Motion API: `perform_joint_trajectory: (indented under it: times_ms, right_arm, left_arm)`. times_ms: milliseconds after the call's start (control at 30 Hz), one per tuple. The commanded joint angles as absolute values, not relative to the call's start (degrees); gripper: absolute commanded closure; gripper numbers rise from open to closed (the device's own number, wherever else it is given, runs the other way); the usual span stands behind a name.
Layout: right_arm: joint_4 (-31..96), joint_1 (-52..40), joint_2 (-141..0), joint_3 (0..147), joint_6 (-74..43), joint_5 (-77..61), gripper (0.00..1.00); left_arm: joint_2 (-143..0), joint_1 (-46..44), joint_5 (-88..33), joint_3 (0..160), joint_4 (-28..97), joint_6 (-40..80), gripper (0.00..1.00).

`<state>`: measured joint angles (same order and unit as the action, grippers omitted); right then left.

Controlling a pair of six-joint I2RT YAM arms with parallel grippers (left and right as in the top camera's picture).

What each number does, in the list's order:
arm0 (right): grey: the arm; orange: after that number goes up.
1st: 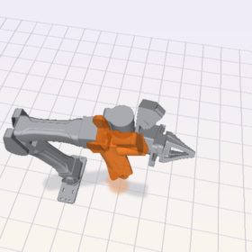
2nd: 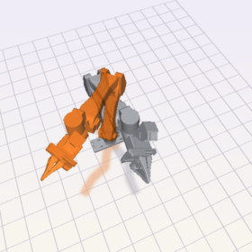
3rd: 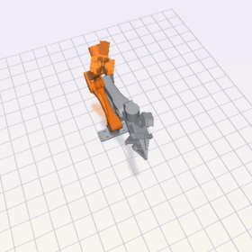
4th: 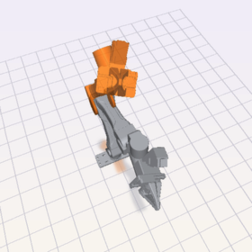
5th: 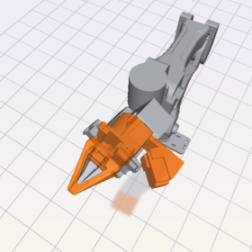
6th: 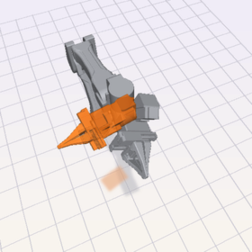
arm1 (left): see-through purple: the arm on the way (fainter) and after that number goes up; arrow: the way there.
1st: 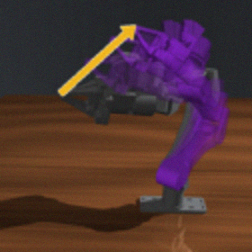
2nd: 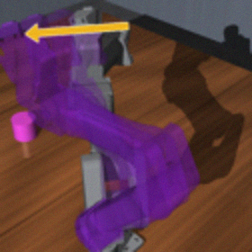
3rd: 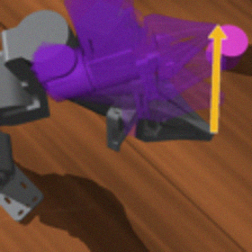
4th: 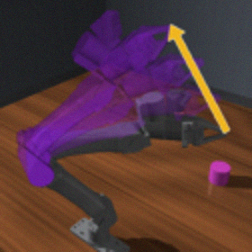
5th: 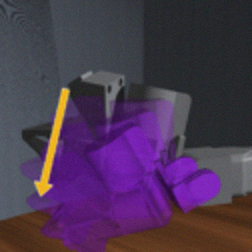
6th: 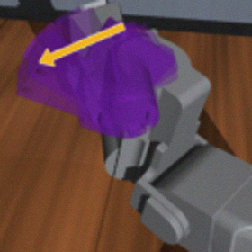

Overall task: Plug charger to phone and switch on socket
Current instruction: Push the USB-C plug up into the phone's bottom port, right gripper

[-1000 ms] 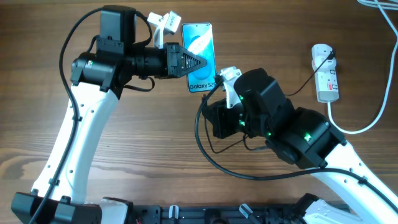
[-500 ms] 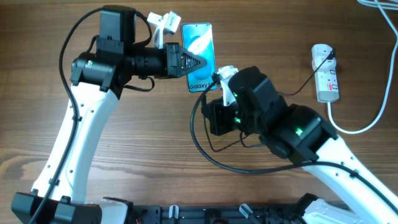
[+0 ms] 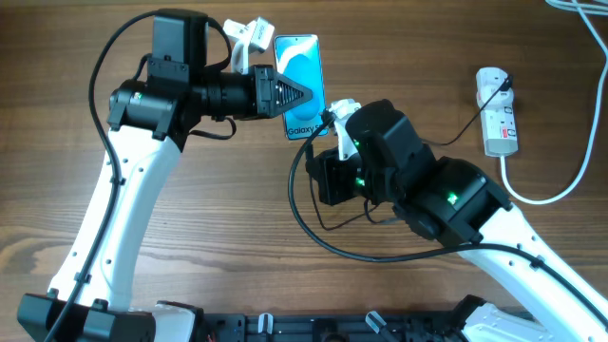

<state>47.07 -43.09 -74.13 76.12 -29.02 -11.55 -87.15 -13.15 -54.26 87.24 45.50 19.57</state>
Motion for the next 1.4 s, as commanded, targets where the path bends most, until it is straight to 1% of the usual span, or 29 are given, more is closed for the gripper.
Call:
perform_joint_trajectory:
  times_ms: [0, 833, 1367]
  right_arm:
    - [46.4, -43.3, -74.3, 76.1, -28.4, -12.5, 0.96]
    - [44.3, -43.3, -74.4, 76.1, -28.5, -12.4, 0.96]
    - [43.3, -43.2, -74.5, 76.1, -28.4, -8.6, 0.96]
  left_arm:
    - [-86.4, -13.4, -54.6, 88.2, 45.8, 18.2, 0.96]
    - [-86.4, -13.4, -54.8, 88.2, 47.2, 16.9, 0.96]
    - [-86.4, -13.4, -54.8, 88.2, 47.5, 16.9, 0.96]
